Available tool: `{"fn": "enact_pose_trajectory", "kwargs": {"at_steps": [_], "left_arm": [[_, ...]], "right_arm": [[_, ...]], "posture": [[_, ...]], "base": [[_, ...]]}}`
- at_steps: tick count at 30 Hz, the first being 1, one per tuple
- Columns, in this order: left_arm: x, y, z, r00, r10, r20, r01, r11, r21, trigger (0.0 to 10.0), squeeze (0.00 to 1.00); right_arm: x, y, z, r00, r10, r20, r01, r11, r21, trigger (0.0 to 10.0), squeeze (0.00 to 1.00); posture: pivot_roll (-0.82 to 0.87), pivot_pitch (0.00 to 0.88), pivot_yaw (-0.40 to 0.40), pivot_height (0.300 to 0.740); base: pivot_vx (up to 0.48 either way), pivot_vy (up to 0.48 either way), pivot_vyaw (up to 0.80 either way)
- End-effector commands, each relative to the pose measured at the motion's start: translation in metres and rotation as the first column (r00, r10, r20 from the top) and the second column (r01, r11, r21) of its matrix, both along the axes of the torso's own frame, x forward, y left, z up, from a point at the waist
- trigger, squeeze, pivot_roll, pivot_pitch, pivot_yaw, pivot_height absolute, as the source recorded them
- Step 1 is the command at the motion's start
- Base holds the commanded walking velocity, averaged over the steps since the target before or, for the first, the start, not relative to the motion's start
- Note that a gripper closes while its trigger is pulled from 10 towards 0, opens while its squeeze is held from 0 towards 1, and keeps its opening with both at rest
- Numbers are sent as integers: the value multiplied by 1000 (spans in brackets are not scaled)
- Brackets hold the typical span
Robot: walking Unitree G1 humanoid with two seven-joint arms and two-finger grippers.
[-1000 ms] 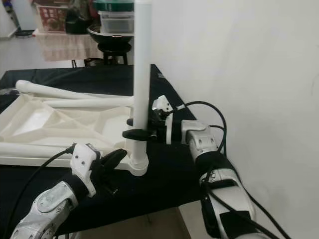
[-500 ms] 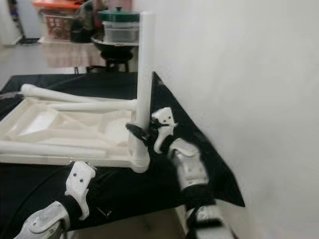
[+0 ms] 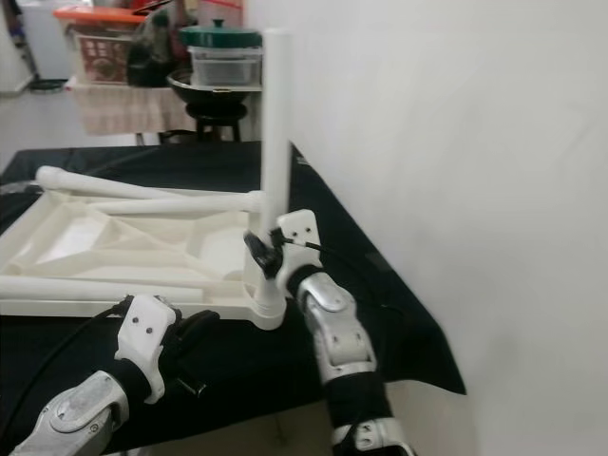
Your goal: Building children table
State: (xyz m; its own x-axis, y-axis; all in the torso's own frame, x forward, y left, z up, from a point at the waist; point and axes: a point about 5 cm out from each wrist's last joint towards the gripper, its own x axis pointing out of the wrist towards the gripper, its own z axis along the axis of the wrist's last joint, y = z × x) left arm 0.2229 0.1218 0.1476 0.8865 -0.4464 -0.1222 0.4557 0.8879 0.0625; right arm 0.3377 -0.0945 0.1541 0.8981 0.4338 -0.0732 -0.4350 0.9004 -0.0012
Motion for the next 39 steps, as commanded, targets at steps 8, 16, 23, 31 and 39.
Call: {"fn": "enact_pose_trajectory", "kwargs": {"at_steps": [8,16,23,31,39], "left_arm": [[-1,-5,-7,988,-5,153,-45,945,323,10000,0],[-4,-25,-14,936,-116,334,-111,801,588,10000,0],[-3,-27,-22,927,-120,356,-140,768,625,10000,0],[-12,-43,-26,925,-140,354,-104,802,588,10000,0],[-4,-47,-31,935,-141,324,-89,794,601,10000,0]], "right_arm": [[12,-38,43,933,336,129,-323,940,-108,10000,808],[35,-33,61,854,515,69,-494,846,-198,10000,106],[43,-22,66,817,576,27,-560,803,-203,10000,0],[49,-35,64,797,603,12,-593,787,-170,0,0],[50,-48,57,844,536,20,-526,835,-160,0,0]], "posture": [[66,0,-30,740],[113,0,-85,740],[147,0,-91,740],[155,0,-86,740],[157,0,-82,740]], "base": [[0,0,0],[0,0,0],[0,0,0],[0,0,0],[0,0,0]]}}
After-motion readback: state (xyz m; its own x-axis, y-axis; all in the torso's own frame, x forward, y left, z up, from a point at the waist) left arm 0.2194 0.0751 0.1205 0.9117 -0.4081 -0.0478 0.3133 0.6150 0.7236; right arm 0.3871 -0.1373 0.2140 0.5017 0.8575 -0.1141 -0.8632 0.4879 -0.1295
